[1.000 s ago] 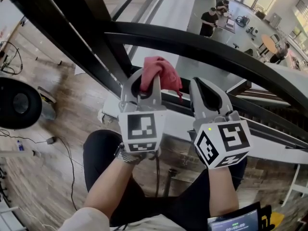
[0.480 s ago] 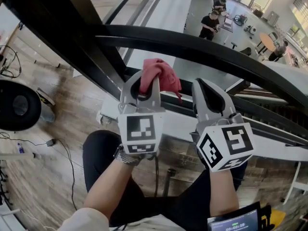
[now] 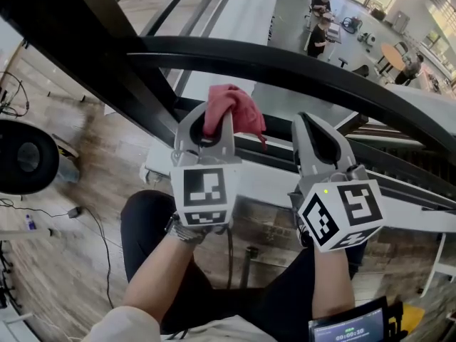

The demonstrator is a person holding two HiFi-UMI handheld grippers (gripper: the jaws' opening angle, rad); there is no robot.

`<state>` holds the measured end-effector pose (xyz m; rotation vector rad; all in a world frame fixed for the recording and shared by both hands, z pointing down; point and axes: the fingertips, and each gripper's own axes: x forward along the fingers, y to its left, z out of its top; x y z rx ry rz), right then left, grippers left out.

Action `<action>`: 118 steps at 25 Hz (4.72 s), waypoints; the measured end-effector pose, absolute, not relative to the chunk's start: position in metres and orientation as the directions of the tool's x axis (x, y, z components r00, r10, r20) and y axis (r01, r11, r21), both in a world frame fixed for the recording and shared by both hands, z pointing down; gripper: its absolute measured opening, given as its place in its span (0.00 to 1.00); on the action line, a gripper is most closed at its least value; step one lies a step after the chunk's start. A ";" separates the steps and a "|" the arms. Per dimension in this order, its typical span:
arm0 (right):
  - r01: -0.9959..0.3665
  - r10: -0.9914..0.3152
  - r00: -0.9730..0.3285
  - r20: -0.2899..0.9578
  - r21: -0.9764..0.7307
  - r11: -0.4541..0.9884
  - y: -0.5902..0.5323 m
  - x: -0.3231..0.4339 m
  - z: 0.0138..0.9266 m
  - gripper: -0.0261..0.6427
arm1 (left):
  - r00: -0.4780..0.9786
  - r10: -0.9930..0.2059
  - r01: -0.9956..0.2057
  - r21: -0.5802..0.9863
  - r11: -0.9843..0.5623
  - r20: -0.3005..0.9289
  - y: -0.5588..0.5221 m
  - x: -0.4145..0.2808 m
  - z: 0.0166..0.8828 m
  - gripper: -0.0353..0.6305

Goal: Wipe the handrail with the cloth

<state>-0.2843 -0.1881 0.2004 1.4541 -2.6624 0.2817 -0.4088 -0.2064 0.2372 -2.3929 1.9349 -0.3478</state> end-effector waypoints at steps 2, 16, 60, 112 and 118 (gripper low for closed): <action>-0.844 -0.826 -0.536 0.174 -0.115 0.524 -0.188 -0.282 0.202 0.04 | 0.199 -0.969 -0.959 -0.174 -0.224 0.148 -0.207 -0.406 0.239 0.10; -0.859 -0.842 -0.512 0.172 -0.111 0.499 -0.190 -0.264 0.206 0.04 | 0.244 -0.954 -0.940 -0.200 -0.277 0.176 -0.204 -0.389 0.242 0.10; -0.896 -0.882 -0.442 0.165 -0.118 0.427 -0.176 -0.191 0.196 0.04 | 0.338 -0.898 -0.903 -0.174 -0.394 0.281 -0.202 -0.318 0.245 0.10; -0.918 -0.908 -0.395 0.143 -0.115 0.381 -0.173 -0.165 0.221 0.04 | 0.398 -0.892 -0.863 -0.242 -0.444 0.216 -0.201 -0.280 0.246 0.10; -0.915 -0.905 -0.399 0.147 -0.126 0.383 -0.173 -0.168 0.224 0.04 | 0.400 -0.893 -0.863 -0.241 -0.443 0.206 -0.199 -0.274 0.245 0.10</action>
